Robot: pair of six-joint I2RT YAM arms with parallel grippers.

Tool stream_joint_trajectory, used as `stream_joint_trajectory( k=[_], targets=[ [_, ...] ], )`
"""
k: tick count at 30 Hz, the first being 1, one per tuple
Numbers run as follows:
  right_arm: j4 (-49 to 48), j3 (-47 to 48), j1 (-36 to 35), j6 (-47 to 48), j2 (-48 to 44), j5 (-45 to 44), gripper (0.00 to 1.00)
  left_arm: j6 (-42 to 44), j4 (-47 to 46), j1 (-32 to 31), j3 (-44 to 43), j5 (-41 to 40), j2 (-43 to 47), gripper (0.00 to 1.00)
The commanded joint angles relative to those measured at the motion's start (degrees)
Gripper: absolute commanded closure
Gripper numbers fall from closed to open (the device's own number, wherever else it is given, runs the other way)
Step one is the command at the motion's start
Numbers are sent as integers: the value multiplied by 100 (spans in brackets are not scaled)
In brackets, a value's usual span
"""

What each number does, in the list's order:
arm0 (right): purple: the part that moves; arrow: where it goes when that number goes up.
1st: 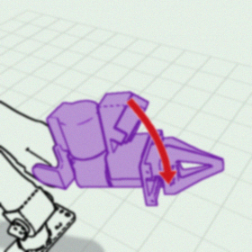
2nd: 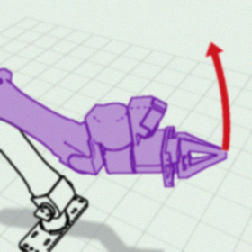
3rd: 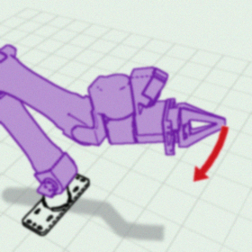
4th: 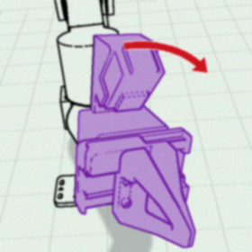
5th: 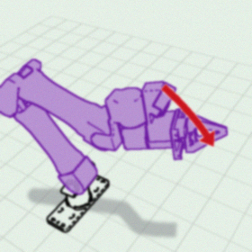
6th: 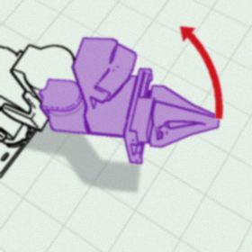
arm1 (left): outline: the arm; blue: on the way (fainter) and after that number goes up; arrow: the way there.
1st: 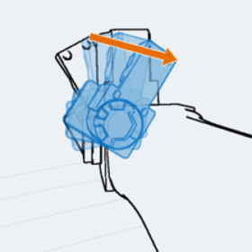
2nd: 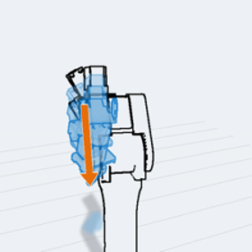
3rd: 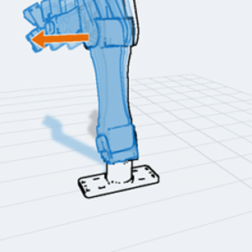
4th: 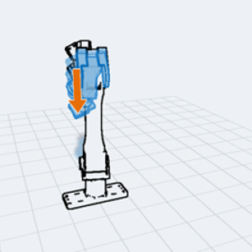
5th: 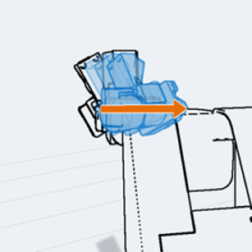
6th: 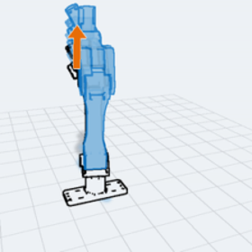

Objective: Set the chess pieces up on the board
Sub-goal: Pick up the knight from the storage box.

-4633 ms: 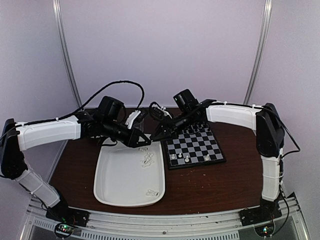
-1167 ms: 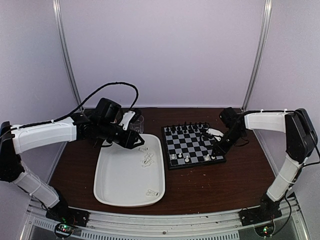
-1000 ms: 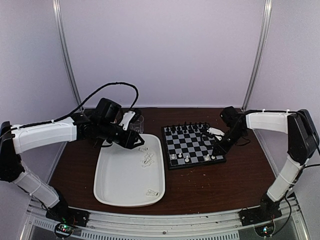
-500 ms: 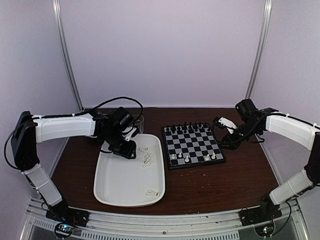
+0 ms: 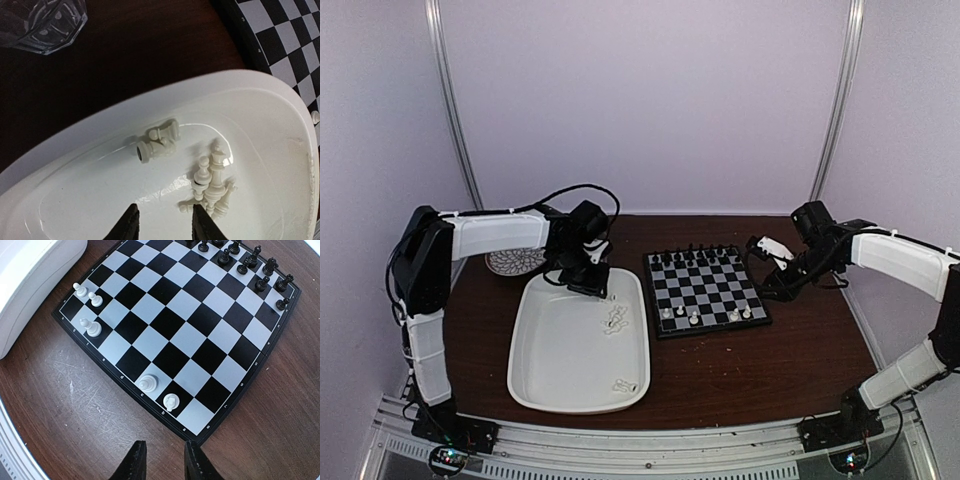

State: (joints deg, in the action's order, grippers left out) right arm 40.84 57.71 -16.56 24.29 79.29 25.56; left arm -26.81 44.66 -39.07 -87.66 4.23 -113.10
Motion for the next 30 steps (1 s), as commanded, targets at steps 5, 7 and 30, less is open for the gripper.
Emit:
stream_joint_trajectory(
  k=[5,7,30],
  targets=[
    [-86,-14,46,131,-1,84,71,1464,-13,81,-621,126,-398,60],
    [-96,-22,47,144,-1,84,71,1781,-19,132,-672,186,-453,59],
    [-24,27,43,176,78,297,72,3445,-335,600,-631,1434,-1048,63]
  ],
)
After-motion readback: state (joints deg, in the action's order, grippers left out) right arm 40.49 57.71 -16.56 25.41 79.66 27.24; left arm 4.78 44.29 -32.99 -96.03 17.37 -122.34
